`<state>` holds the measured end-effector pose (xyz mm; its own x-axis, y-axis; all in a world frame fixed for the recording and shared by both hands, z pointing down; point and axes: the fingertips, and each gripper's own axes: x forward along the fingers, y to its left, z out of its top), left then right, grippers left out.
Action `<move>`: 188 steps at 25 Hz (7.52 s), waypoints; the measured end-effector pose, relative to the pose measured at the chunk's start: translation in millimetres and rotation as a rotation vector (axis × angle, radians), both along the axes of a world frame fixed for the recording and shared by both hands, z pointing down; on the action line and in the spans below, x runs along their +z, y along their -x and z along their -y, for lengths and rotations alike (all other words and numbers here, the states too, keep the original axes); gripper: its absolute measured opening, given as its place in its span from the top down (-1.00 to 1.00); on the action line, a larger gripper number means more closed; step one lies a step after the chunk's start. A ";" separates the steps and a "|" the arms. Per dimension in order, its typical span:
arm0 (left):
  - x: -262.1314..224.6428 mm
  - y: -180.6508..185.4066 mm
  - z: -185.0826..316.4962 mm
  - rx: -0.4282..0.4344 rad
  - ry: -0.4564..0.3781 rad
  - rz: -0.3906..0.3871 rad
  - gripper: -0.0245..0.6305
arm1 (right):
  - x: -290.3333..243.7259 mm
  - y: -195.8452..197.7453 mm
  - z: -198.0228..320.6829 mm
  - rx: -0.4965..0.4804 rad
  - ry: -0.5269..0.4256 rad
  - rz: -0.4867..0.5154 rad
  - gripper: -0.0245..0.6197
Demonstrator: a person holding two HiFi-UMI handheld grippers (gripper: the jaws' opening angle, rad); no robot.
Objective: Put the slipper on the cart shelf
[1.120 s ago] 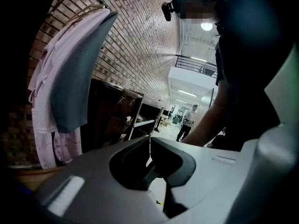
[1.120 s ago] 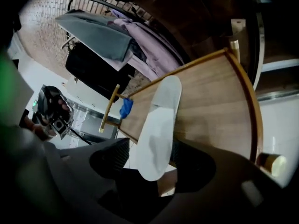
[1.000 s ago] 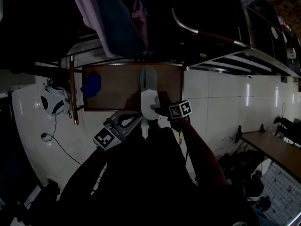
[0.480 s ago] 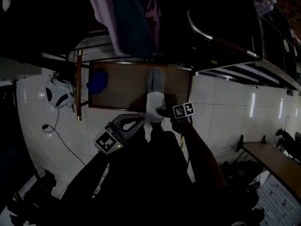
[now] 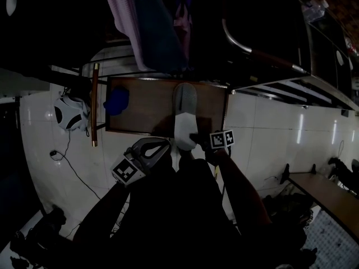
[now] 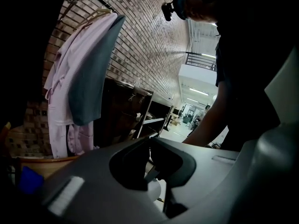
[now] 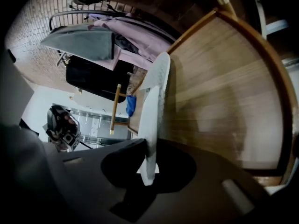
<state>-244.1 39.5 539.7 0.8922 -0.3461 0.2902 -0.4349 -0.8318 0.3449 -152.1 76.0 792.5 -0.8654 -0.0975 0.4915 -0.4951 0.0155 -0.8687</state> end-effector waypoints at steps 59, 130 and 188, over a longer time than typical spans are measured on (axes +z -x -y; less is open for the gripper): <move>-156.0 -60.0 49.9 0.068 -0.239 -0.129 0.92 | -426.0 -48.4 88.9 0.243 -1.344 -0.301 0.73; -126.5 -348.1 -131.9 0.363 -0.206 -0.052 0.91 | -380.5 -345.9 -108.6 0.561 -1.195 -0.415 0.73; -102.0 -559.0 -6.1 0.104 -0.255 0.013 0.91 | -186.2 -521.1 -6.9 0.145 -0.703 -0.061 0.73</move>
